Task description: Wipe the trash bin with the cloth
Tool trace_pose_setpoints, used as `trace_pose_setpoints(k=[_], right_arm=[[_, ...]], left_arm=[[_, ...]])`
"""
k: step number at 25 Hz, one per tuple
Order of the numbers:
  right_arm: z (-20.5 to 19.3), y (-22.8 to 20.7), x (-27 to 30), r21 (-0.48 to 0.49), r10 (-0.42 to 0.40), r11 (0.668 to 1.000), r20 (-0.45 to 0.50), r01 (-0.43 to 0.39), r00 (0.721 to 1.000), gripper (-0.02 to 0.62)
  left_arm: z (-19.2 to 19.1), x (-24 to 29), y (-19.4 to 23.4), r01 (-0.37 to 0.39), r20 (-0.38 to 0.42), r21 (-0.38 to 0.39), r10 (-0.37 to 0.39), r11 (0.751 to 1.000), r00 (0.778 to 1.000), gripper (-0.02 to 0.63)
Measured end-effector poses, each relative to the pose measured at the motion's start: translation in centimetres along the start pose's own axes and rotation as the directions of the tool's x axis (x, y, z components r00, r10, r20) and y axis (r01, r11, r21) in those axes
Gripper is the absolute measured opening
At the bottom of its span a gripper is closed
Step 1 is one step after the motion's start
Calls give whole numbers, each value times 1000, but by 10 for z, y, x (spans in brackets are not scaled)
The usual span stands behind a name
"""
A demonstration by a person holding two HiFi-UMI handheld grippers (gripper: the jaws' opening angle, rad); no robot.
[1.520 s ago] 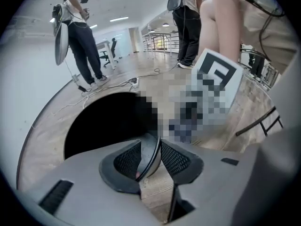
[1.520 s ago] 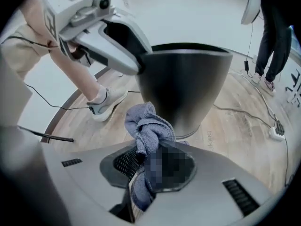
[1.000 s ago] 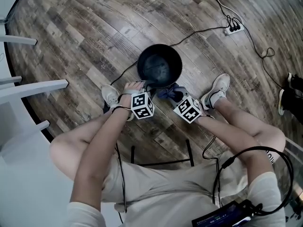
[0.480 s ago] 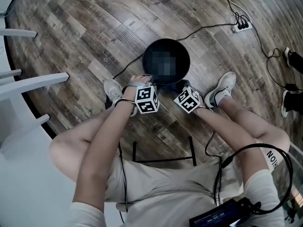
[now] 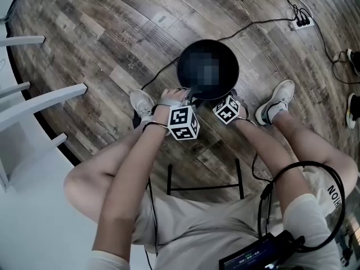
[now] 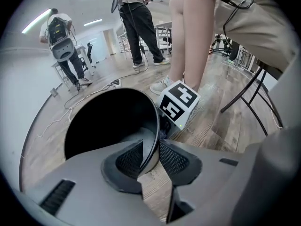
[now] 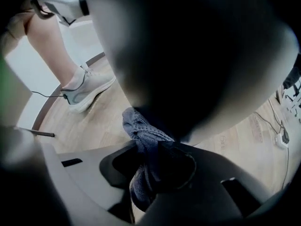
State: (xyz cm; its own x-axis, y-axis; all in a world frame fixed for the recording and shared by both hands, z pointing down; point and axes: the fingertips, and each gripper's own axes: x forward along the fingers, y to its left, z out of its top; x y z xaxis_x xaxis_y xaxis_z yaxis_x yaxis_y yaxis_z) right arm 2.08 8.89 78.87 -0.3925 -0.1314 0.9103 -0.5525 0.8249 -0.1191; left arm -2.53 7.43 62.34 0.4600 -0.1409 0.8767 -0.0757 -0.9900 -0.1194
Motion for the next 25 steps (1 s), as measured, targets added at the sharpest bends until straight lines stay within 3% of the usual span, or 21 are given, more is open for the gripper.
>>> trace_pose_setpoints(k=[8, 16, 20, 25], right_arm=[[-14, -4, 33, 115, -17, 993, -39, 21, 999, 78], [-19, 32, -28, 152, 80, 985, 22, -82, 997, 78], [-4, 46, -76, 169, 83, 980, 105, -100, 991, 78], [39, 51, -127, 138, 70, 984, 292, -114, 954, 78]], left_arm=[[2, 2, 1, -45, 17, 25, 44, 999, 999, 112], [-8, -4, 2, -29, 29, 44, 28, 999, 999, 120], [-16, -3, 2, -35, 4, 149, 35, 988, 999, 120], [-13, 0, -2, -11, -36, 114, 15, 993, 999, 118]])
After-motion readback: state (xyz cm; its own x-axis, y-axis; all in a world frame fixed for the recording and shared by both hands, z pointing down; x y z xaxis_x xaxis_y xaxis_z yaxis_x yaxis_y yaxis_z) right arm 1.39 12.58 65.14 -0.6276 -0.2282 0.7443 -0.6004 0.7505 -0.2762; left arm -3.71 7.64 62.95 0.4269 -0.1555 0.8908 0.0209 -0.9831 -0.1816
